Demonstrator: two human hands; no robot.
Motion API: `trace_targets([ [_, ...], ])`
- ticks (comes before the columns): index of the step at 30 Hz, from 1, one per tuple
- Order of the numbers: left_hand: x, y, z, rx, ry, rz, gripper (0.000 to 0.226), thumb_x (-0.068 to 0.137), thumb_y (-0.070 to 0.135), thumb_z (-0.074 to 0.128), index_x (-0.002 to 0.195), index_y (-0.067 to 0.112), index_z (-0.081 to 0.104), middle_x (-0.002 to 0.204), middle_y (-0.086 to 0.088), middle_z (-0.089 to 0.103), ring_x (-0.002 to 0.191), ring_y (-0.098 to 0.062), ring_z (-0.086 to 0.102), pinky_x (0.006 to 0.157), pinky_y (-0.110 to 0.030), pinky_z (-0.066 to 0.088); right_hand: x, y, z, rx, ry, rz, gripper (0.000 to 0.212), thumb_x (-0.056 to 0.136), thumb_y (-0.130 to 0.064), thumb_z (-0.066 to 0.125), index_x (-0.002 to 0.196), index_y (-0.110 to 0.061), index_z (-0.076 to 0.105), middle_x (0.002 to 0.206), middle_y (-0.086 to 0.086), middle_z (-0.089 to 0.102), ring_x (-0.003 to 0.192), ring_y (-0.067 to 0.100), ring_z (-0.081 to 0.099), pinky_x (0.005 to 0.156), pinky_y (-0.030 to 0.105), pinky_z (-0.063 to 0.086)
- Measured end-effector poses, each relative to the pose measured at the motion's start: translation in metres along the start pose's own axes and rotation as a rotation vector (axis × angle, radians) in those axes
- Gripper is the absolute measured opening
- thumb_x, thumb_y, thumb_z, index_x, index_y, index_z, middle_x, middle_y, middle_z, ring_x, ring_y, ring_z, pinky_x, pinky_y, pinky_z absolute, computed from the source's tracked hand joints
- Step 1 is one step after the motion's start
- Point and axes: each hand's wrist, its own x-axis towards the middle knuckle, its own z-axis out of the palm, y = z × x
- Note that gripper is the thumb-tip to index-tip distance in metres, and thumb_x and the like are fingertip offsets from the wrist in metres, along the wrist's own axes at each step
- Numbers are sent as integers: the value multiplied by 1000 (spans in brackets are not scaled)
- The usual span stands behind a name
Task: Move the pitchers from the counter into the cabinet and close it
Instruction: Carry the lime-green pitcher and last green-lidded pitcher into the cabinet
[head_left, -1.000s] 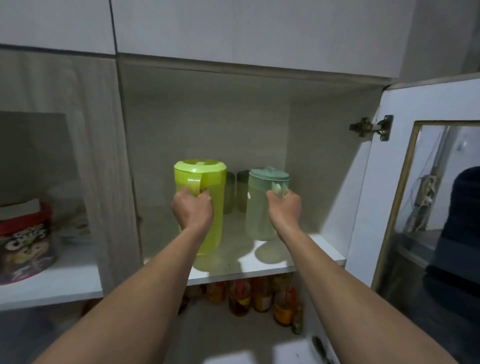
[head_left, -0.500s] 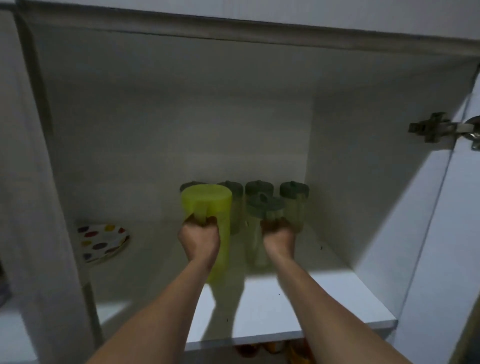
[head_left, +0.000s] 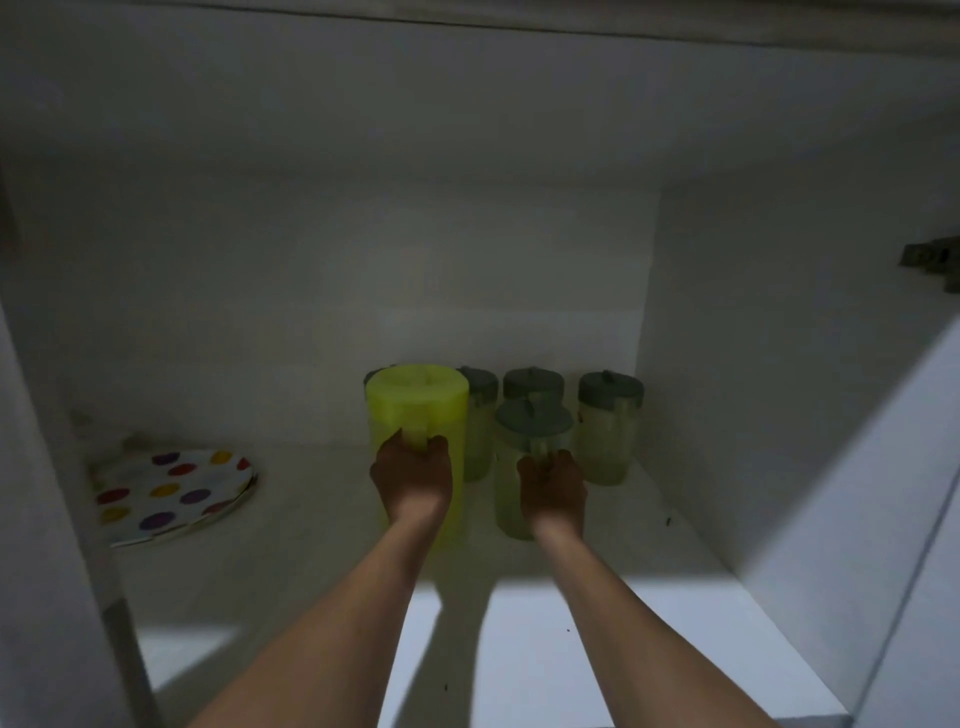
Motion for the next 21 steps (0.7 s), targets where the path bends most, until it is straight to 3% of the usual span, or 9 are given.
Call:
trace_targets([
  [7,-1,2,-9,95,-64,-14,27,83,30,66,94,6,68,85,-13,68,88,-40,65,65,-34,44,-4,-3,-8,-58,-74,18,29,94,-27,66,112,-6,58,109,13,67,103,33,64,72,26,37],
  [11,-6,2,-17,238,-46,32,56,77,42,69,121,11,55,113,-14,64,109,-41,58,83,-40,48,-11,-4,-13,-110,-104,8,47,87,-37,73,117,-8,52,116,14,64,105,35,63,73,30,43],
  [13,-14,3,-22,253,20,73,62,70,42,75,118,13,48,116,-14,58,113,-40,52,89,-44,44,-18,-3,-16,-142,-96,-6,62,80,-47,77,121,-10,48,119,14,61,109,36,62,82,38,52],
  [16,-28,8,-34,298,162,189,69,61,42,80,114,13,47,113,-16,54,109,-40,50,83,-45,42,-34,-4,-25,-236,-64,-24,80,76,-54,77,134,-13,41,130,16,54,120,40,54,96,46,51],
  [21,-45,32,-60,320,201,418,65,65,42,74,116,11,50,113,-18,55,107,-39,48,87,-47,37,-69,-22,-57,-308,-15,-40,66,86,-42,72,136,-12,39,138,17,50,129,40,45,106,48,43],
])
